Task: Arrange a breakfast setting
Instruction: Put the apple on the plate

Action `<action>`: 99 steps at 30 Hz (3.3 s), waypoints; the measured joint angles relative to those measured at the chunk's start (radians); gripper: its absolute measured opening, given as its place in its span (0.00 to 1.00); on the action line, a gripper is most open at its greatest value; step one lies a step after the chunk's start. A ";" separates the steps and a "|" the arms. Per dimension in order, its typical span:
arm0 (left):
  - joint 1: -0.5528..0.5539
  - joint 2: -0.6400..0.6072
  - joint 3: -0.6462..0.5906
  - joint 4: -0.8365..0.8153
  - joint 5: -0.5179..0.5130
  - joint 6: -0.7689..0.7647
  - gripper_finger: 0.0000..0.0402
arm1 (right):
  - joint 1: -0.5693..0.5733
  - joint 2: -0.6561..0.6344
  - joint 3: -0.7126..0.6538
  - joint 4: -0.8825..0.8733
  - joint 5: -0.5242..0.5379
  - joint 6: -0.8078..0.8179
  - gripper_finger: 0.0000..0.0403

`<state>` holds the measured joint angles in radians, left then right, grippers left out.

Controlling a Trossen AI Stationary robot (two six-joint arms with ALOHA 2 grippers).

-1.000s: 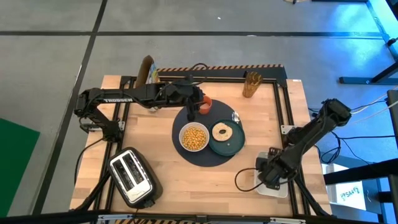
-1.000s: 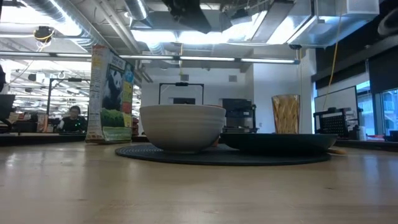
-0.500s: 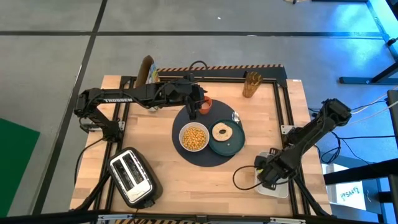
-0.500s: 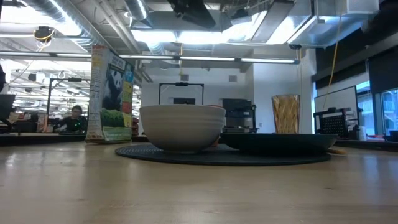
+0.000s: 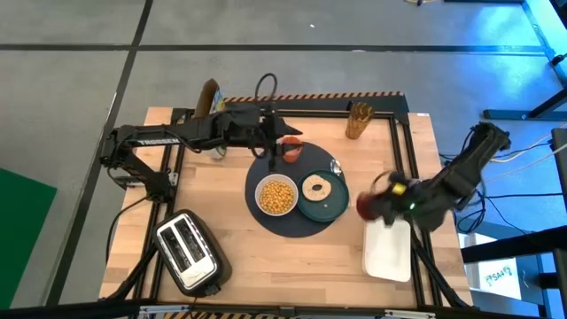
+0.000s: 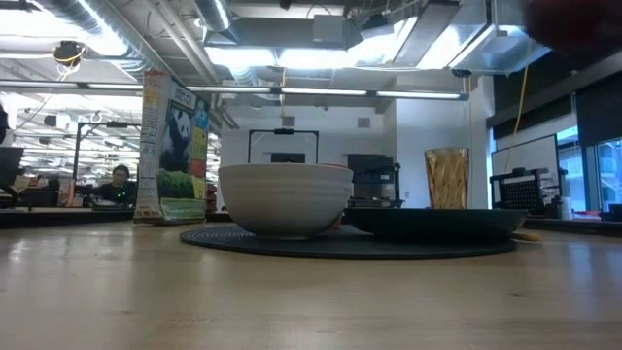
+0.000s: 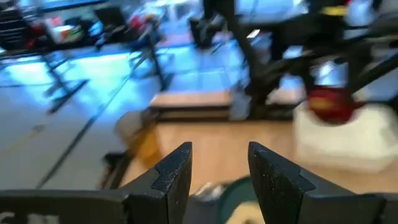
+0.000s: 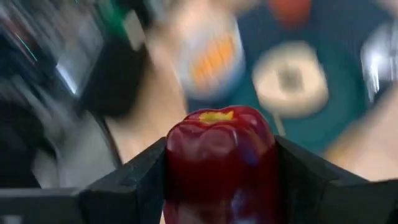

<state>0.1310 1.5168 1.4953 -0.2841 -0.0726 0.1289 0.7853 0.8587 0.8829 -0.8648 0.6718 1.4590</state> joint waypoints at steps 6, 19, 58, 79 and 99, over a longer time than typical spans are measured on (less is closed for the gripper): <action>-0.024 0.002 0.000 0.158 0.094 -0.064 0.38 | 0.000 -0.146 0.001 0.277 0.482 -0.232 0.57; -0.032 0.197 0.000 0.711 0.194 -0.460 0.38 | -0.127 -0.158 0.001 1.055 0.604 -1.053 0.57; -0.048 0.396 0.111 1.075 0.216 -0.354 0.38 | -0.648 0.013 0.001 1.521 -0.351 -1.072 0.58; -0.029 0.396 0.111 1.079 0.237 -0.354 0.29 | -0.648 0.012 0.001 1.449 -0.305 -1.101 0.58; -0.032 0.396 0.111 1.085 0.247 -0.388 0.22 | -0.649 0.013 0.001 1.436 -0.255 -1.107 0.58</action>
<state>0.0990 1.9132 1.6058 0.8009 0.1745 -0.2594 0.1368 0.8715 0.8837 0.5714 0.4168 0.3515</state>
